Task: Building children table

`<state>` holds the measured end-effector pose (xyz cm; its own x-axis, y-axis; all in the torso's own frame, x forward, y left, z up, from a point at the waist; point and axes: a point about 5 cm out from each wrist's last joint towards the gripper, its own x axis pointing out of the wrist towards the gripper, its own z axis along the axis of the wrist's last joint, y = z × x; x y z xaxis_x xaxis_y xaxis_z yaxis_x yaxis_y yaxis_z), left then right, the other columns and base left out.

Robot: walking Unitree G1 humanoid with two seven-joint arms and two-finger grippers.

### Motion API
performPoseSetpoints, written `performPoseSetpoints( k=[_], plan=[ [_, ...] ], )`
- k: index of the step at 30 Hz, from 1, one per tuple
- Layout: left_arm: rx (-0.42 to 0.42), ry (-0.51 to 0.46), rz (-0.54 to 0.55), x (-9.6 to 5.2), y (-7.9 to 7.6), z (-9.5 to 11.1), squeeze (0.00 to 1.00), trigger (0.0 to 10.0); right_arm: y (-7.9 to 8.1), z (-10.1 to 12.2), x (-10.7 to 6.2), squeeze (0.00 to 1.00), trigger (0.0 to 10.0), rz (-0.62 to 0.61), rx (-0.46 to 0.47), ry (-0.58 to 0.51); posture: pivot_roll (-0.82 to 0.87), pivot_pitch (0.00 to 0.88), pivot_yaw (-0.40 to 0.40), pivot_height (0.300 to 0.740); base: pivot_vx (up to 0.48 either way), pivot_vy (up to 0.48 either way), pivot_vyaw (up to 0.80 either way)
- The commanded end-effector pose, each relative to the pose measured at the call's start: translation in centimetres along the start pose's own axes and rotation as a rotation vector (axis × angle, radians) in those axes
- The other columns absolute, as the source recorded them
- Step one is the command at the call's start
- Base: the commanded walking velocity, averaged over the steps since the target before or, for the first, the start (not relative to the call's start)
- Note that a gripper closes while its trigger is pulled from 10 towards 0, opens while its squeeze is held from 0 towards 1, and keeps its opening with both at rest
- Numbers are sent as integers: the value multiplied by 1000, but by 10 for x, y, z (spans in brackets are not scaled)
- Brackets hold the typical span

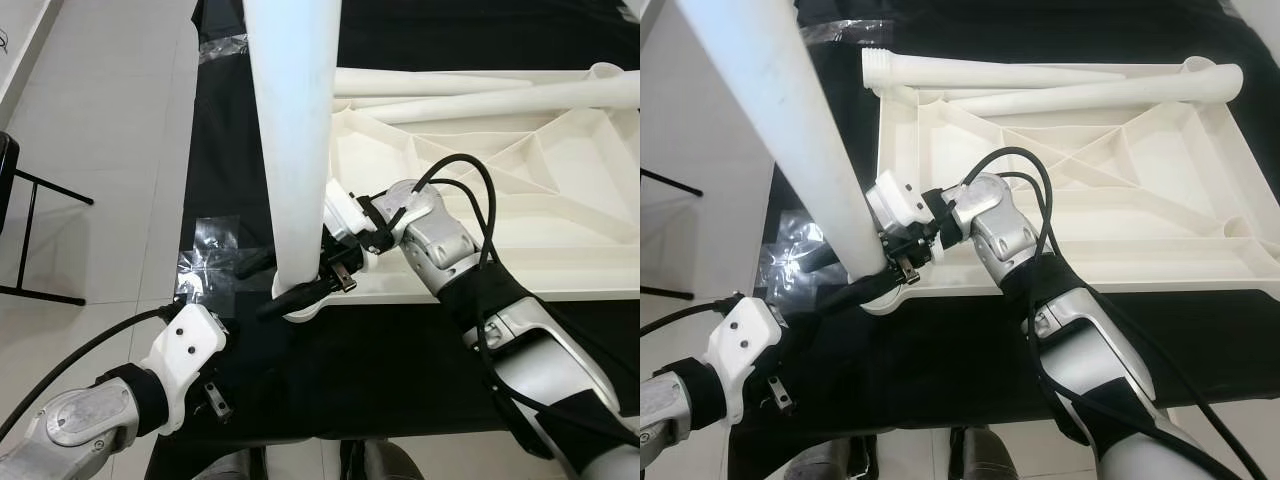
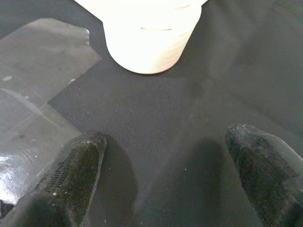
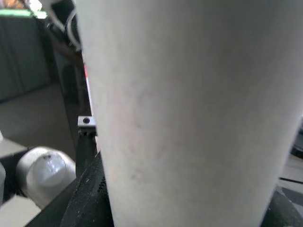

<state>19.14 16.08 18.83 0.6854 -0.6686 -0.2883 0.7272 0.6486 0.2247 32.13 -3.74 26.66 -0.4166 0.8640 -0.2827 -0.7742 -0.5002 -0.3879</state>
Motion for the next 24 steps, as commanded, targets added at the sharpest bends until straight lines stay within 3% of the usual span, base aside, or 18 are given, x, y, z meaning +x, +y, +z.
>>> performPoseSetpoints(
  k=[1,8,12,15,19,21,22,24],
  plan=[
    [-8,27,-22,-4,-4,-2,0,10000,11,-26,15,0,10000,73,78,66,277,453,-25,740,0,0,0],
    [-10,31,-24,-3,-4,-1,0,10000,8,-33,14,0,10000,60,83,86,263,452,-22,740,0,0,0],
    [-9,25,-24,-1,-4,1,0,10000,7,-44,10,0,10000,-40,140,95,243,448,-36,740,0,0,0],
    [-11,19,-21,2,-3,0,0,10000,11,-57,-1,0,10000,-181,227,140,216,442,-44,740,0,0,0],
    [-13,13,-21,4,-3,0,0,10000,14,-62,-11,0,10000,-263,266,191,196,435,-50,740,0,0,0],
    [-12,-2,-22,9,-2,0,0,10000,13,-66,-25,0,10000,-424,318,246,164,417,-63,740,0,0,0],
    [-12,-2,-22,9,-2,0,0,10000,13,-66,-25,0,10000,-424,318,246,164,417,-63,740,0,0,0],
    [-11,-11,-20,12,-1,1,0,10000,12,-68,-34,0,10000,-538,335,283,164,417,-63,740,0,0,0]
  ],
)
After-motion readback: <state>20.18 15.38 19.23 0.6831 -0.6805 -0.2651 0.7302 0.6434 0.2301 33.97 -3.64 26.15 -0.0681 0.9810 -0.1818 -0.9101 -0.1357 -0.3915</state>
